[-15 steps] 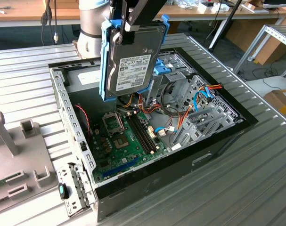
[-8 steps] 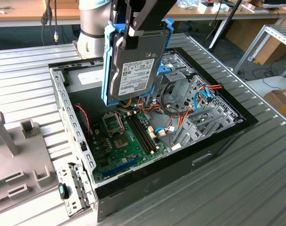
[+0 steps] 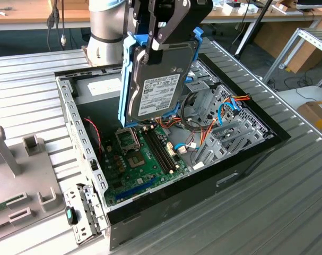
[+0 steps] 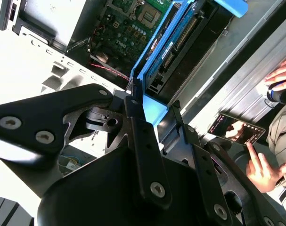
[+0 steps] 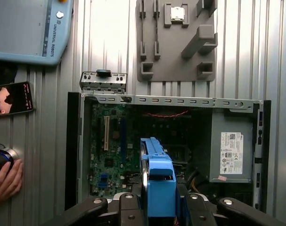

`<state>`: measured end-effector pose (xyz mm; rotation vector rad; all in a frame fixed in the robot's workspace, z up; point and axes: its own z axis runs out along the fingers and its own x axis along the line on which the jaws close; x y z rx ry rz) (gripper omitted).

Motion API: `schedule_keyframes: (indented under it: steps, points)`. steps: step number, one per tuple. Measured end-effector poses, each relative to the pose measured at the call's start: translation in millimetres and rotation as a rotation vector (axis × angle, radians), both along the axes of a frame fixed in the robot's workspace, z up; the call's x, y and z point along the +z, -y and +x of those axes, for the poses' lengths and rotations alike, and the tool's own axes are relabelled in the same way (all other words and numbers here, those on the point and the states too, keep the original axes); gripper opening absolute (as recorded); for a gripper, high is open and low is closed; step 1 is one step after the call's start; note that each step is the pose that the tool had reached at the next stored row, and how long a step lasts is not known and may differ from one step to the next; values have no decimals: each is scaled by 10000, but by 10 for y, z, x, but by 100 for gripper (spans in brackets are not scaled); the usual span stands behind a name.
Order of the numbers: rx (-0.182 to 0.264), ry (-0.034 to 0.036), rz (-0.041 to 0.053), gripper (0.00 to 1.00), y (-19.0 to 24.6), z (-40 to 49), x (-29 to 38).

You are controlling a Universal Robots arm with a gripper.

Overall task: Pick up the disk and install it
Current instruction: 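Pick up the disk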

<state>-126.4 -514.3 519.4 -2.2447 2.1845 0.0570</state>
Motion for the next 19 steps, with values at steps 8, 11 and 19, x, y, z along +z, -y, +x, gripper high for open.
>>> schedule_keyframes:
  steps: [8,11,19]
  points:
    - [-58,0,-18,36,6,111,-1]
    - [-73,0,-41,36,7,193,-2]
    - [-101,7,-84,36,10,305,-2]
